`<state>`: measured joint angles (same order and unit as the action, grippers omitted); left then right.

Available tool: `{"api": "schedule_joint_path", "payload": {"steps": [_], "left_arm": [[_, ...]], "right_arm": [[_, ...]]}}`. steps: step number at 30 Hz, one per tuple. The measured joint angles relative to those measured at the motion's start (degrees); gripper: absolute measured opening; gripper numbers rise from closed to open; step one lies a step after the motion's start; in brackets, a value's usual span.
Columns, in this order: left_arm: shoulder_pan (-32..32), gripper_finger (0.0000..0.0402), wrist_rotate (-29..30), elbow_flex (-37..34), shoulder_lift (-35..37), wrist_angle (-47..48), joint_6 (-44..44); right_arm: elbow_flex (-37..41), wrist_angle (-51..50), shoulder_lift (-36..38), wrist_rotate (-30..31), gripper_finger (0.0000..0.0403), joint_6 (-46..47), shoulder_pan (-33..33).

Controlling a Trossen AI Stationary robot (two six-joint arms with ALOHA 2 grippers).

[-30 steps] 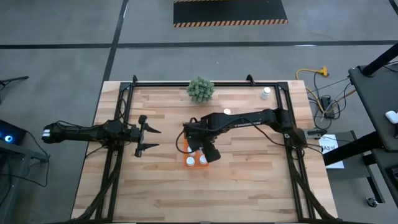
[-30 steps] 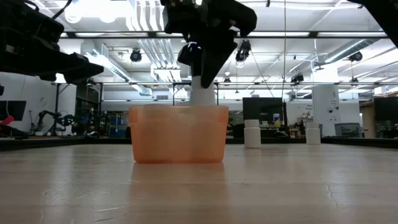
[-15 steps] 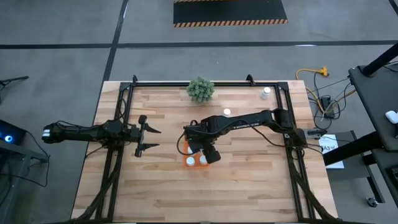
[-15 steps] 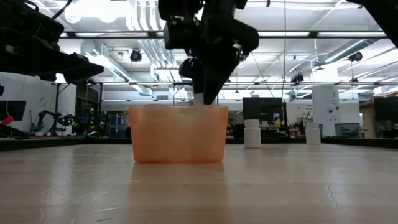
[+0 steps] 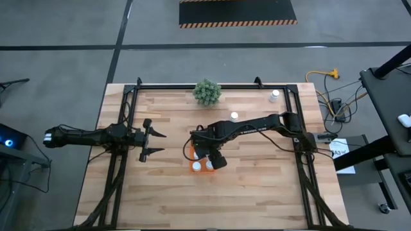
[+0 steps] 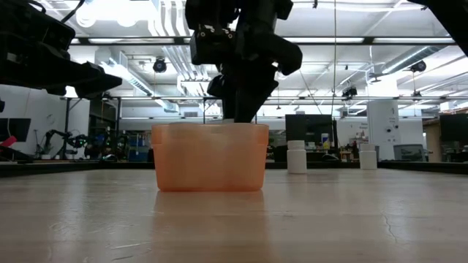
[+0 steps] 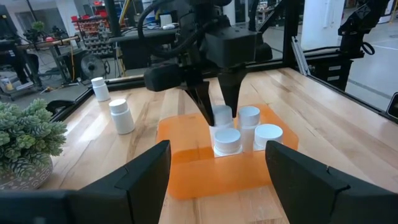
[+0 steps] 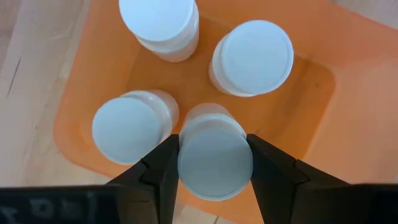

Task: Pick and place pill bottles into a basket
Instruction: Put the bottom left white pill bottle into the orange bin, then put the bottom white pill bottle into the orange bin

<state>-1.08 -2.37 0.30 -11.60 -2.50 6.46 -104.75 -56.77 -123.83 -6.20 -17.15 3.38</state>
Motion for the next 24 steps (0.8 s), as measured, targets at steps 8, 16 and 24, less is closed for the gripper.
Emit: {"api": "schedule_joint_path", "payload": {"steps": [8, 16, 24], "left_arm": [[0.0, 0.0245, 0.0, 0.0, 0.0, 0.0, 0.0], [0.0, 0.0245, 0.0, 0.0, 0.0, 0.0, 0.0], [0.0, 0.0245, 0.0, 0.0, 0.0, 0.0, 0.0]], "right_arm": [[0.1, 0.2, 0.0, 0.2, 0.0171, -0.4, 0.0], [0.1, 0.2, 0.0, 0.3, 0.0193, -0.5, 0.0], [0.1, 0.1, 0.0, 0.3, 0.0191, -0.3, 0.0]]}}
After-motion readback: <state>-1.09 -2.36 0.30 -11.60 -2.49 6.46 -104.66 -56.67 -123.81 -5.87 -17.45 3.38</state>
